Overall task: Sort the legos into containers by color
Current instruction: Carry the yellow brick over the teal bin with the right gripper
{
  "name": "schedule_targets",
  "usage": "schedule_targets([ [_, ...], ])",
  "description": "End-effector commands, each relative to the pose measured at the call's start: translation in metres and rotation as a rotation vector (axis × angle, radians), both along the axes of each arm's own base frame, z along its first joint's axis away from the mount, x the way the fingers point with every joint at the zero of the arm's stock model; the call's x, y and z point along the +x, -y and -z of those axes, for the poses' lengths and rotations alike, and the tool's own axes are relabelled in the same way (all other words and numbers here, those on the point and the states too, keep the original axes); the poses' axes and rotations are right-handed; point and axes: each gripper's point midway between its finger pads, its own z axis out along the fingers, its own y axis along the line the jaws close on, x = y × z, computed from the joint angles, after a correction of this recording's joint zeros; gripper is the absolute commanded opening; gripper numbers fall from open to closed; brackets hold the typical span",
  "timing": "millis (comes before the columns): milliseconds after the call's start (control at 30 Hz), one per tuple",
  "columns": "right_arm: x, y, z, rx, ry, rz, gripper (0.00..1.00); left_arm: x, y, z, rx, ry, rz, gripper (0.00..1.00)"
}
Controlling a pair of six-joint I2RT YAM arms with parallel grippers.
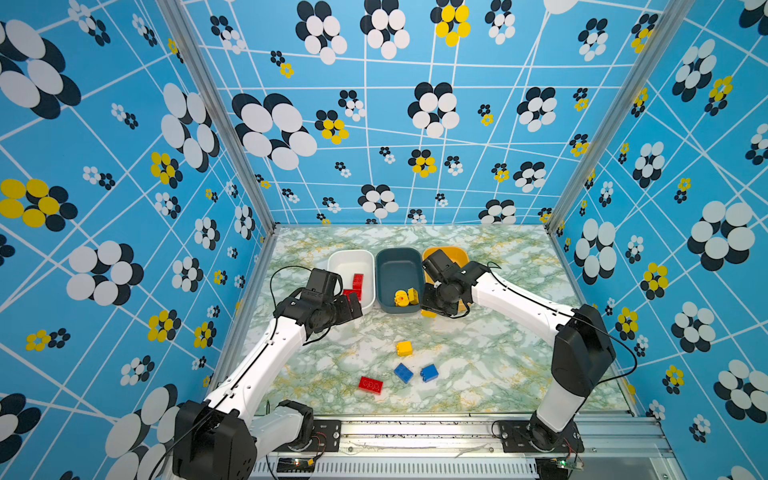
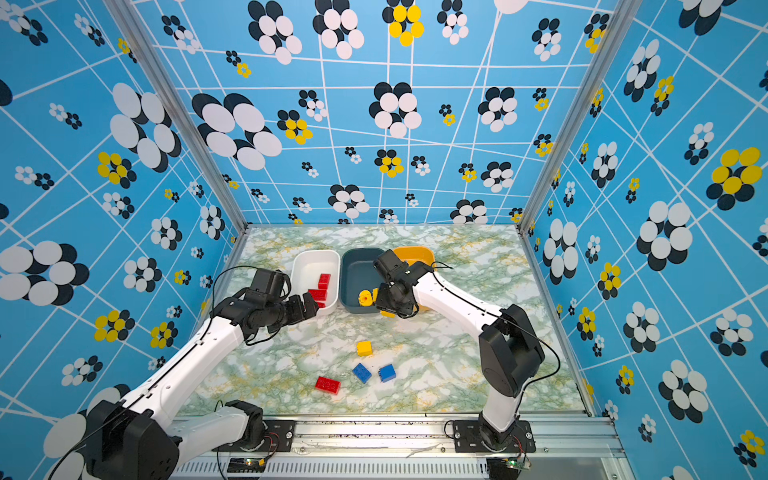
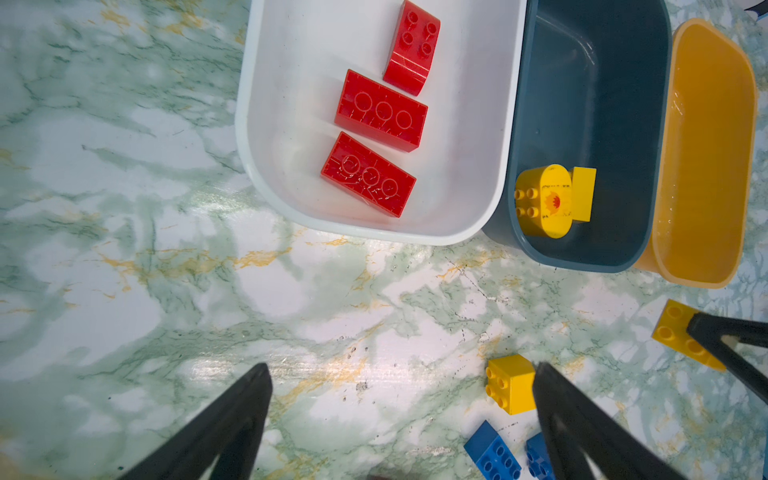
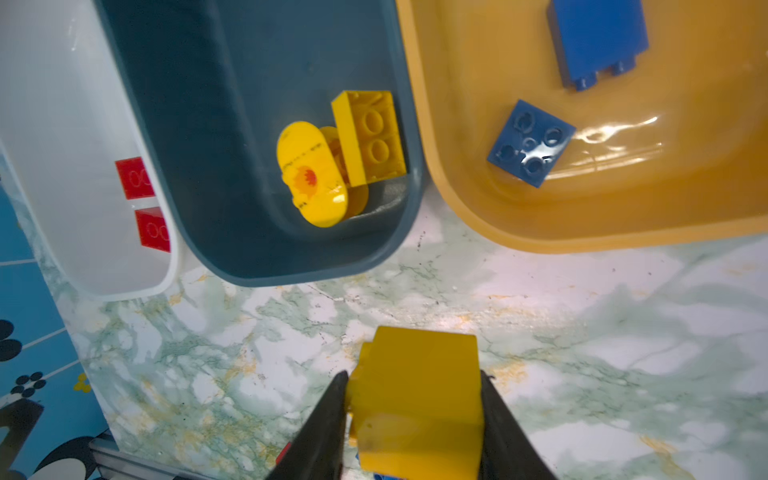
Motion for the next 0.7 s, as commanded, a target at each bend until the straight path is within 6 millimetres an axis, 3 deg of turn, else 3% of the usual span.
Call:
schedule_targets([
  [0, 0.010, -0.008, -0.003, -0.047, 0.029, -0.080, 0.40, -0.010, -0.007, 0.006, 0.011, -0.024, -0.010, 0.99],
  [133, 0.034, -0.028, -0.014, -0.034, 0.083, -0.119, 0.40, -0.011, -0.008, 0.005, 0.009, -0.022, -0.014, 0.99],
  [333, 0.067, -0.056, -0.015, -0.030, 0.127, -0.160, 0.40, -0.009, -0.010, 0.004, 0.004, -0.017, -0.025, 0.99],
  [667, 0.104, -0.085, 0.010, -0.056, 0.116, -0.191, 0.42, -0.011, -0.013, 0.004, 0.009, -0.018, -0.024, 0.99],
])
